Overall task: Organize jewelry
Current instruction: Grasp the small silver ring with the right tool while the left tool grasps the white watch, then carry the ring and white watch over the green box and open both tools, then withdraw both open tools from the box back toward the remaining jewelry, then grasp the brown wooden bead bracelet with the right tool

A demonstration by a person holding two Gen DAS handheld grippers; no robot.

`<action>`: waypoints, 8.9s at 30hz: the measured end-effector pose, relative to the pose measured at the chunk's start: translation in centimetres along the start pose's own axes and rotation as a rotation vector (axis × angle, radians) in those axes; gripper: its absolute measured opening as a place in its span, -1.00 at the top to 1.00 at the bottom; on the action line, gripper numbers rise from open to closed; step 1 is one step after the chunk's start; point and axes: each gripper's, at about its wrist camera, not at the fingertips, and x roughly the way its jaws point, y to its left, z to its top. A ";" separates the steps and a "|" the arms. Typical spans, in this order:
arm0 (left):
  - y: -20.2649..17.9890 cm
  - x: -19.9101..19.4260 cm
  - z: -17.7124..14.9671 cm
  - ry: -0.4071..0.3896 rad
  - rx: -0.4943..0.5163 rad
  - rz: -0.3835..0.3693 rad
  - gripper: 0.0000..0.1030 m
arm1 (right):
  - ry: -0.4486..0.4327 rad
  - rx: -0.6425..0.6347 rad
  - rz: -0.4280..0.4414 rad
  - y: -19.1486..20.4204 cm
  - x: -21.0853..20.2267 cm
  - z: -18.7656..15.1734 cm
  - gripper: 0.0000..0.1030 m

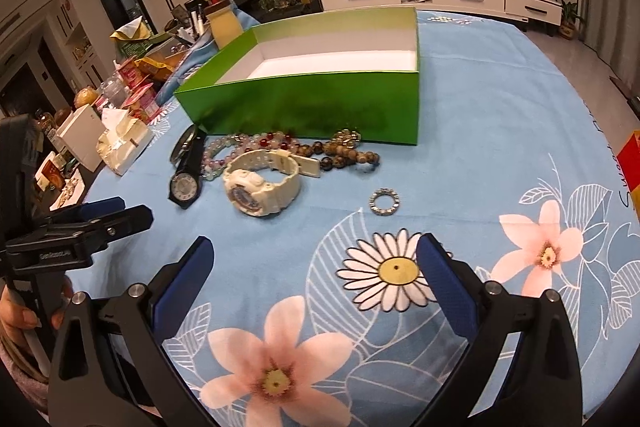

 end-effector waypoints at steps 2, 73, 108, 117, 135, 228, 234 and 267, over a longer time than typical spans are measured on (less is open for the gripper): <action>-0.6 -0.2 0.1 -0.015 0.025 -0.014 -0.76 | 0.002 0.004 -0.013 -0.4 0.3 -0.1 -0.88; -8.5 4.8 2.4 0.025 0.143 -0.051 -0.13 | -0.117 0.056 -0.037 -3.4 -1.3 1.0 0.59; -6.9 0.1 11.9 -0.180 0.133 -0.012 -0.13 | -0.266 -0.028 -0.008 -0.1 -1.8 8.1 0.59; -5.7 3.4 14.7 -0.156 0.089 0.035 -0.13 | -0.307 -0.004 0.009 -0.3 0.9 11.4 0.59; -5.1 8.1 17.9 -0.091 0.086 0.107 -0.14 | -0.170 -0.003 -0.014 -0.5 8.2 14.8 0.54; 1.2 2.2 1.2 0.038 -0.012 -0.065 -0.96 | -0.038 -0.076 -0.030 -1.3 2.9 2.0 -0.29; -0.4 2.1 2.3 -0.002 0.068 -0.069 -0.76 | -0.010 -0.159 -0.044 -1.0 4.6 3.5 -0.08; -0.6 4.3 1.6 0.128 0.256 -0.127 -0.22 | -0.004 -0.073 0.135 -1.2 2.3 2.9 0.85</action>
